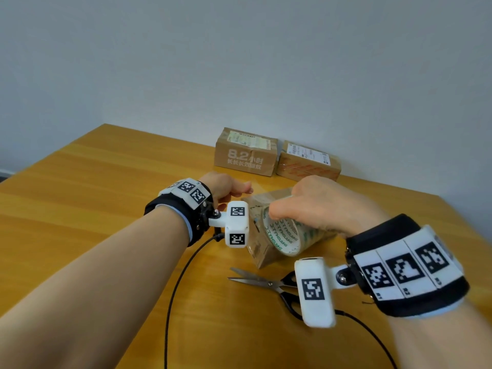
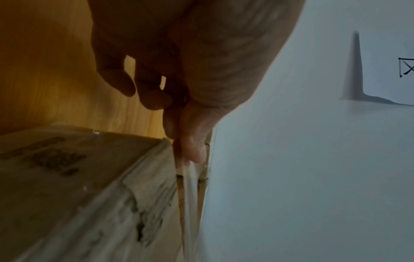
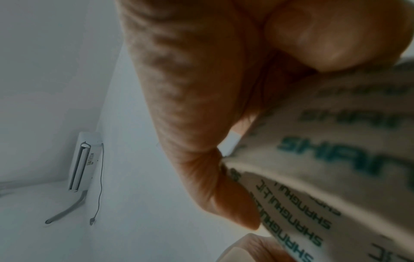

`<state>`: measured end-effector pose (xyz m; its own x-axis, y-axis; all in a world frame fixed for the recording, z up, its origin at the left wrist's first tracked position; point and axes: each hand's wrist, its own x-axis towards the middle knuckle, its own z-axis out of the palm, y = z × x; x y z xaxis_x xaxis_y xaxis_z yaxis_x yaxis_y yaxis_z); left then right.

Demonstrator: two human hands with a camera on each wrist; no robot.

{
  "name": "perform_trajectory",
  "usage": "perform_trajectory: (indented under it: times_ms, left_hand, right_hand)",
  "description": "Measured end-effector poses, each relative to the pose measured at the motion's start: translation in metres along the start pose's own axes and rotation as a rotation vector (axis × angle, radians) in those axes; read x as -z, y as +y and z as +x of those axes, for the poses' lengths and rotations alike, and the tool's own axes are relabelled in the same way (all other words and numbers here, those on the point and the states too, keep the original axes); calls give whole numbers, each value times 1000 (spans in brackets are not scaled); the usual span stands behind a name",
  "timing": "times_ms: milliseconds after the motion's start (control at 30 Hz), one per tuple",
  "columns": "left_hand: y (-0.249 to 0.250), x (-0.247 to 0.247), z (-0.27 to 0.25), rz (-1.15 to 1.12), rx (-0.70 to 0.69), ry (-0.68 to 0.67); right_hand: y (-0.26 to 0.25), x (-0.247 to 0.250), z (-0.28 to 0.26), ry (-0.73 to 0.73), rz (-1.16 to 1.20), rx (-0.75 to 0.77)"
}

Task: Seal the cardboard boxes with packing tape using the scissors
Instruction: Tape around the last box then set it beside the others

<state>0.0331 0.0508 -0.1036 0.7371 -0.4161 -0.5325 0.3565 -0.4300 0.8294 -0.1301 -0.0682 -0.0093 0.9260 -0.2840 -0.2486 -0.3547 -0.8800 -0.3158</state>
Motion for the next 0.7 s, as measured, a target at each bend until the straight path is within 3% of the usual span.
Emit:
perform_trajectory:
  times_ms: [100,233,400,700]
  left_hand:
    - [-3,-3,4,-25,13,-31]
    - [-12,-4,11,-146,-56,85]
    - [-3,-8,3,66,110,32]
    - [-16,-9,1,10,51,55]
  right_hand:
    - [1,-1,-1,0,-9,-2]
    - [-1,-1,-3,6,-13,3]
    - [-4,-2,-2,19,-37,6]
    - [0,-2,0,22,-32,5]
